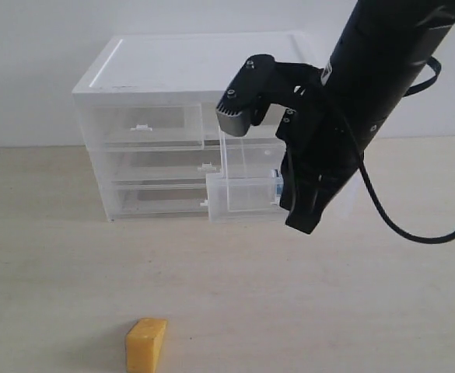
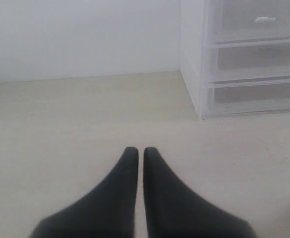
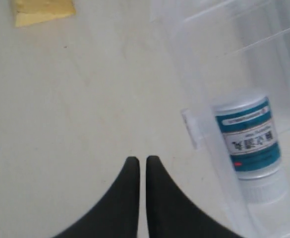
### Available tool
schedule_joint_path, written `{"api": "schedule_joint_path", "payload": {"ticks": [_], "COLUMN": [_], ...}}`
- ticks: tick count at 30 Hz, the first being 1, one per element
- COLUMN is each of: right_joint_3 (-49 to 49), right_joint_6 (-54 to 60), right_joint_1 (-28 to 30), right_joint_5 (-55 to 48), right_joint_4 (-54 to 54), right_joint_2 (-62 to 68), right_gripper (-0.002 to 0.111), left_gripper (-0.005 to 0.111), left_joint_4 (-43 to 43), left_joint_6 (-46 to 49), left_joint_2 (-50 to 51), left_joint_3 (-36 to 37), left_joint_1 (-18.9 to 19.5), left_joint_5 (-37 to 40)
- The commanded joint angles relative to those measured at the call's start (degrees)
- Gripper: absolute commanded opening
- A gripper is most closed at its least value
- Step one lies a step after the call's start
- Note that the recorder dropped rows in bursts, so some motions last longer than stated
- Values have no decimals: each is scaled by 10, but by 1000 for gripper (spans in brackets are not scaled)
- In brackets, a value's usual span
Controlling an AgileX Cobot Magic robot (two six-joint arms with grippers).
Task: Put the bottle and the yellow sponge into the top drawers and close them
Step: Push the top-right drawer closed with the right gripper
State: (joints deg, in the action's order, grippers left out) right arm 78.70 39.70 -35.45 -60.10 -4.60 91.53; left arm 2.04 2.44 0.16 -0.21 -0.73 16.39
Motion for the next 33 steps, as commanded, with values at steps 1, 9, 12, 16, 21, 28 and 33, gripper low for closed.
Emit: {"api": "schedule_joint_path", "payload": {"ticks": [1, 9, 12, 16, 21, 28, 33], "right_joint_3": [-3, -3, -3, -3, -3, -3, -3], "right_joint_6": [-25, -63, -90, -128, -148, -215, -330], "right_joint_1": [-5, -5, -5, -5, -5, -5, -5], "right_joint_5": [33, 85, 109, 125, 145, 196, 238], "right_joint_4": [46, 125, 158, 198, 219, 283, 388], "right_joint_2": [5, 23, 23, 23, 38, 66, 68], "right_gripper": [0, 0, 0, 0, 0, 0, 0], "left_gripper": [4, 4, 4, 4, 4, 4, 4], "left_joint_4": [2, 2, 2, 2, 2, 2, 2], "left_joint_6": [3, 3, 3, 3, 3, 3, 3], "left_joint_2": [-2, -2, -2, -2, -2, -2, -2], "left_joint_3": [2, 2, 2, 2, 2, 2, 2], "left_joint_1": [2, 2, 2, 2, 2, 2, 2], "left_joint_5": [-5, -5, -5, -5, -5, -5, -5]}}
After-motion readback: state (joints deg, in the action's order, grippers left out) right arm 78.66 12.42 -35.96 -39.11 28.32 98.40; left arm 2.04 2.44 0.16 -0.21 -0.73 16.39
